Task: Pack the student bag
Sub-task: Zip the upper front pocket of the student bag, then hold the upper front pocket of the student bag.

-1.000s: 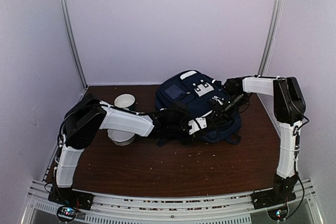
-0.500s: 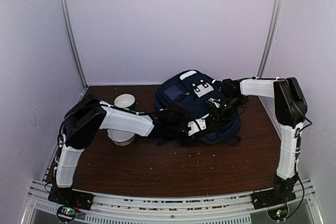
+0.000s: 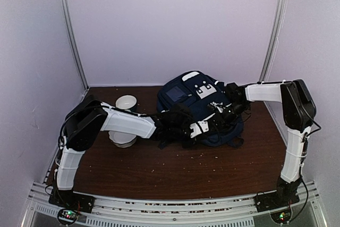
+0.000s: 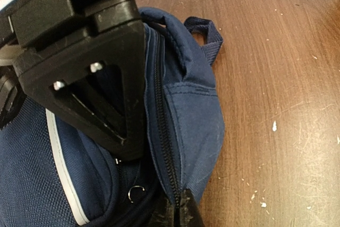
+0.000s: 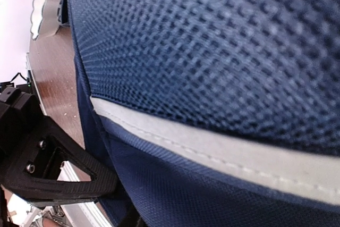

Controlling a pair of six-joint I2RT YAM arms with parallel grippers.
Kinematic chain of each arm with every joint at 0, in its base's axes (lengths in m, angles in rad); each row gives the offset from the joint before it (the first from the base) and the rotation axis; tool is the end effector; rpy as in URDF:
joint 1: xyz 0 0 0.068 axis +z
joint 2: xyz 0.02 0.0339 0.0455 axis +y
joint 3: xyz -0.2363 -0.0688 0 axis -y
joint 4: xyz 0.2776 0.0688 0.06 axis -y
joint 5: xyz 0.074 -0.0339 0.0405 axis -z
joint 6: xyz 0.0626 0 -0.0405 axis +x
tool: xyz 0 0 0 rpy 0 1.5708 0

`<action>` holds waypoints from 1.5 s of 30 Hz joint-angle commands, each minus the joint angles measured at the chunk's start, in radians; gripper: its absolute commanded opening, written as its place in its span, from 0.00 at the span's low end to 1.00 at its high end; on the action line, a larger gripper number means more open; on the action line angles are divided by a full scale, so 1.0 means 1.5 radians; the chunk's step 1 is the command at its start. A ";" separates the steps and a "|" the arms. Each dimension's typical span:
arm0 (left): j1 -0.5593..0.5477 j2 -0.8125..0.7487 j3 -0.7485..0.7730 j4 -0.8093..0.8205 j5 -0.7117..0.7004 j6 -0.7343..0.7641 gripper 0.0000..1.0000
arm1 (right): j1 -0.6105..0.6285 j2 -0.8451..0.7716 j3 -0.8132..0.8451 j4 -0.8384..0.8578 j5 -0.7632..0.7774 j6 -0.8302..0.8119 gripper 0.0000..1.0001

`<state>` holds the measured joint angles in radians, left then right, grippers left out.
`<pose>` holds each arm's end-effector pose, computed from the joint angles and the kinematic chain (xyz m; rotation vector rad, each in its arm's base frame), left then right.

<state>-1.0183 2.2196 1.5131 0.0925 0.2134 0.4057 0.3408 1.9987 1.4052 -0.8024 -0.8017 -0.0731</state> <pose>0.2634 -0.4525 0.0893 1.5471 1.6036 -0.5751 0.3640 0.1768 0.1072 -0.6848 2.7495 1.2224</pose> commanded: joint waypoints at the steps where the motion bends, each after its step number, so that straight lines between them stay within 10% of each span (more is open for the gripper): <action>1: -0.027 -0.038 0.005 0.019 0.041 0.010 0.00 | 0.025 -0.015 -0.016 0.062 0.048 -0.004 0.23; 7: -0.029 -0.039 0.007 -0.010 0.018 0.033 0.00 | 0.026 -0.061 -0.029 0.043 0.057 -0.015 0.06; 27: -0.003 -0.160 -0.130 -0.084 -0.065 0.082 0.00 | 0.006 -0.164 -0.099 0.018 0.137 -0.080 0.02; 32: -0.003 -0.235 -0.179 -0.050 -0.071 0.048 0.27 | 0.007 -0.173 -0.105 0.028 0.105 -0.077 0.02; 45: -0.002 -0.130 -0.021 -0.021 -0.124 0.071 0.37 | 0.007 -0.201 -0.105 0.045 0.066 -0.052 0.02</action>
<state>-1.0237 1.9533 1.3983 0.0002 0.0605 0.5034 0.3576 1.7409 1.2499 -0.7544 -0.6708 -0.1684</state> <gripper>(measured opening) 0.360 0.042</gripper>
